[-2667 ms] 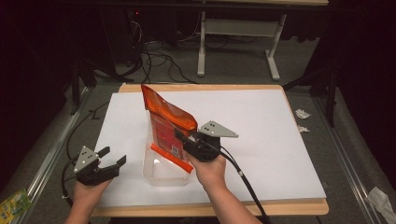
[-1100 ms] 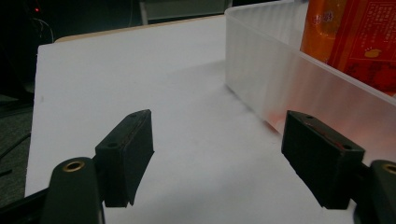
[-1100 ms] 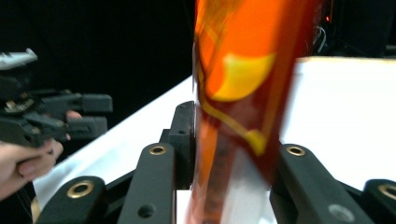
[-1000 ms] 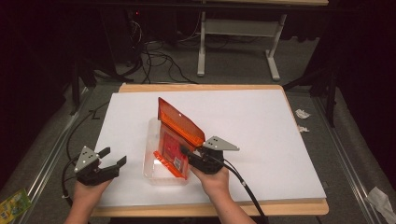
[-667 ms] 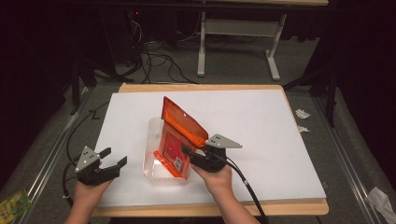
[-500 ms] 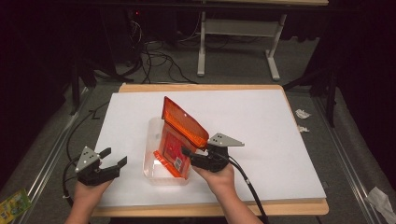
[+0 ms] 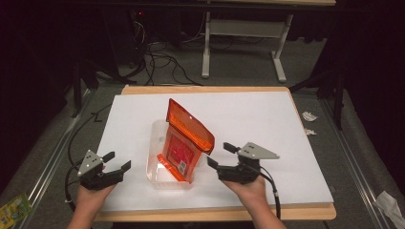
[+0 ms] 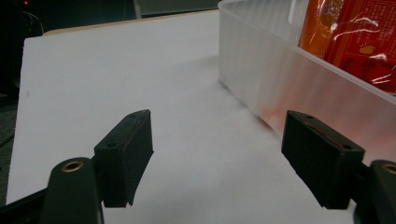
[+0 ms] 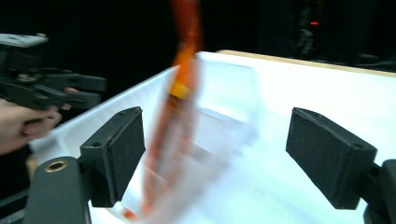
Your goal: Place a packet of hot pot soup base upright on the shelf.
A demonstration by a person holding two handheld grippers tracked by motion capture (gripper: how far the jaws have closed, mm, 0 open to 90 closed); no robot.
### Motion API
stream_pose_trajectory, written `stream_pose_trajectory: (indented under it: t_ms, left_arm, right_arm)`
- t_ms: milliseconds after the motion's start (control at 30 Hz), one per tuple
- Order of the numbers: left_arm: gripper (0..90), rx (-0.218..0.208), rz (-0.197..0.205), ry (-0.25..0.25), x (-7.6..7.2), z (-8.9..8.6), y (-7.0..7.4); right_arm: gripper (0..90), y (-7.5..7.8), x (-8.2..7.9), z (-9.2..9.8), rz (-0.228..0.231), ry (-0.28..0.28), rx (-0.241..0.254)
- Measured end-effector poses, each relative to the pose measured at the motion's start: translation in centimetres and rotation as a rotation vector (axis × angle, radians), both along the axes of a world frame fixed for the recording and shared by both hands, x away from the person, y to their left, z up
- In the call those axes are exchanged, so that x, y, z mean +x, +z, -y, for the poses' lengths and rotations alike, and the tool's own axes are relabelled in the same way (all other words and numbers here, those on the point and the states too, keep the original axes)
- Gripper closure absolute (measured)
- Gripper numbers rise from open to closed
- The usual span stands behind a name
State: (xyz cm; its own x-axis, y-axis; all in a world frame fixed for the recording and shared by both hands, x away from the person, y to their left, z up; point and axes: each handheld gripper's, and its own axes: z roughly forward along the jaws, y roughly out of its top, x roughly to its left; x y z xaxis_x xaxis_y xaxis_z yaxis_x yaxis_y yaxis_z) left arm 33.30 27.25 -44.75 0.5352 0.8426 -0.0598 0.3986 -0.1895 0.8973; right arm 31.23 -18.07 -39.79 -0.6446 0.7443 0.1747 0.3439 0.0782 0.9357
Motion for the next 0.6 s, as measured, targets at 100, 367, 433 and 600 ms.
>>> stream_pose_trajectory:
  t_ms: [100, 367, 433, 600]
  left_arm:
    - [25.3, 0.003, 0.000, -0.001, 0.0, 0.1, 0.0]
    - [24.3, -0.010, -0.018, 0.009, 0.2, 0.1, -0.3]
    - [23.9, -0.002, -0.021, 0.012, 0.2, 0.3, -0.3]
    - [23.7, 0.013, -0.021, 0.013, 0.0, 0.5, -0.3]
  right_arm:
    - [18.5, -0.6, -0.4, 3.4, -0.007, -0.059, -0.042]
    - [16.1, -3.9, -1.8, 10.7, -0.064, -0.226, -0.129]
    - [15.2, -4.0, -1.6, 11.3, -0.068, -0.243, -0.116]
    - [15.4, -4.6, -1.1, 11.1, -0.086, -0.230, -0.099]
